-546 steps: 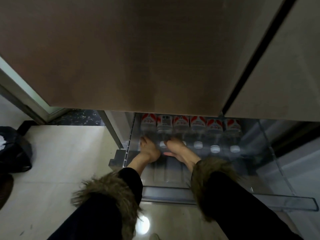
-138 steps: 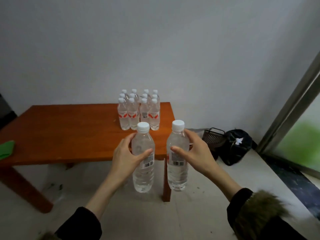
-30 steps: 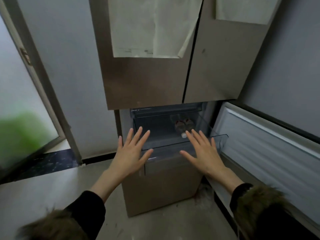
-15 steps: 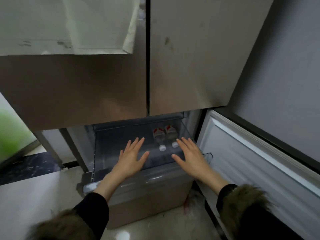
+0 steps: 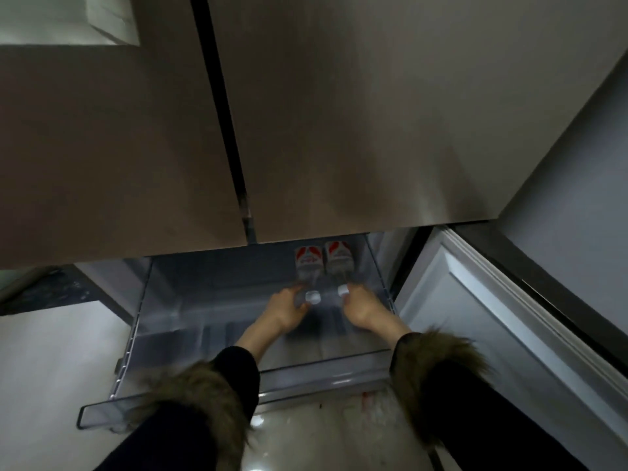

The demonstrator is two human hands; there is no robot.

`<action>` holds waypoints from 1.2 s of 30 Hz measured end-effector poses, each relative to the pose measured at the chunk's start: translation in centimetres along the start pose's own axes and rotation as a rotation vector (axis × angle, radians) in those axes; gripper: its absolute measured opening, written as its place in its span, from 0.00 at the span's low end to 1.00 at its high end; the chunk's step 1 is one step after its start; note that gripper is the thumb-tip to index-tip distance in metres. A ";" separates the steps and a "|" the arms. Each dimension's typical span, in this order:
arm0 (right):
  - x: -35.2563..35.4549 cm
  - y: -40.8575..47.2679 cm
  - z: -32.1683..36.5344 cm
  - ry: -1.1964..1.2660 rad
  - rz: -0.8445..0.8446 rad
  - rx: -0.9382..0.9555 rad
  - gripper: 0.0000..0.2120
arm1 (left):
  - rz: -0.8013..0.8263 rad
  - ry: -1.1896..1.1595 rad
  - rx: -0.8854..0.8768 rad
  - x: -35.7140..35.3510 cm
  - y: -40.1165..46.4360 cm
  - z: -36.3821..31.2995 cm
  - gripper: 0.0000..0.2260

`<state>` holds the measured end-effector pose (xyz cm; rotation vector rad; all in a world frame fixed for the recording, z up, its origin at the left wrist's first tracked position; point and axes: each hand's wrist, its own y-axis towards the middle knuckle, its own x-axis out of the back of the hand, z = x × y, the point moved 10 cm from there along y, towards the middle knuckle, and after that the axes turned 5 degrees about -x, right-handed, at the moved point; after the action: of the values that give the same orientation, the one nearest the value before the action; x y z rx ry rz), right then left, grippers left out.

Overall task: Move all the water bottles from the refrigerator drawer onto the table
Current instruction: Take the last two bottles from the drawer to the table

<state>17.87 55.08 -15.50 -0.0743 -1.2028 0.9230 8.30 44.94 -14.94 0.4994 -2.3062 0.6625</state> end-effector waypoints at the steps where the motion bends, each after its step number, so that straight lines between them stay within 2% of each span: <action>1: 0.1 0.7 -0.1 -0.002 -0.011 -0.021 0.15 | -0.013 -0.070 0.040 -0.3 0.7 0.3 0.21; 4: -0.4 2.9 -0.4 0.009 -0.033 -0.077 0.14 | -0.095 -0.385 0.264 -1.8 2.6 2.7 0.21; 7: -1.4 4.4 -1.0 0.019 -0.027 -0.113 0.14 | -0.072 -0.710 0.459 -4.8 4.1 4.7 0.19; 11: -1.6 6.1 -1.6 0.089 -0.017 -0.162 0.16 | -0.089 -0.982 0.543 -7.0 5.3 4.8 0.08; 14: -0.8 7.0 -1.6 0.073 -0.040 -0.185 0.16 | -0.121 -1.056 0.568 -7.2 5.5 5.0 0.08; 19: -1.6 6.7 -1.6 0.089 -0.012 -0.218 0.13 | -0.084 -1.014 0.594 -6.8 4.0 6.3 0.05; 22: -1.9 5.7 -2.1 0.145 0.042 -0.248 0.16 | -0.074 -0.979 0.577 -5.4 3.2 5.9 0.04; 24: -2.2 4.7 -2.4 0.195 0.103 -0.255 0.19 | -0.080 -0.961 0.547 -4.3 2.5 5.1 0.06; 28: -1.1 2.1 -2.2 0.133 0.099 -0.206 0.19 | -0.215 -0.909 0.481 -2.3 0.4 4.6 0.06; 30: -0.1 0.8 -2.2 0.083 0.057 -0.174 0.18 | -0.286 -0.811 0.443 -1.0 -1.2 4.8 0.04; 33: 1.7 -1.1 -2.4 -0.003 -0.030 -0.152 0.21 | -0.373 -0.460 0.376 1.9 -4.0 4.9 0.15; 36: 3.0 -3.3 -1.7 -0.089 -0.152 -0.100 0.25 | -0.487 -0.266 0.291 5.1 -7.0 3.6 0.17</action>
<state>21.31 55.61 -12.21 -0.0216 -1.3182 0.7399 6.54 36.42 -11.47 1.3038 -2.2012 0.7187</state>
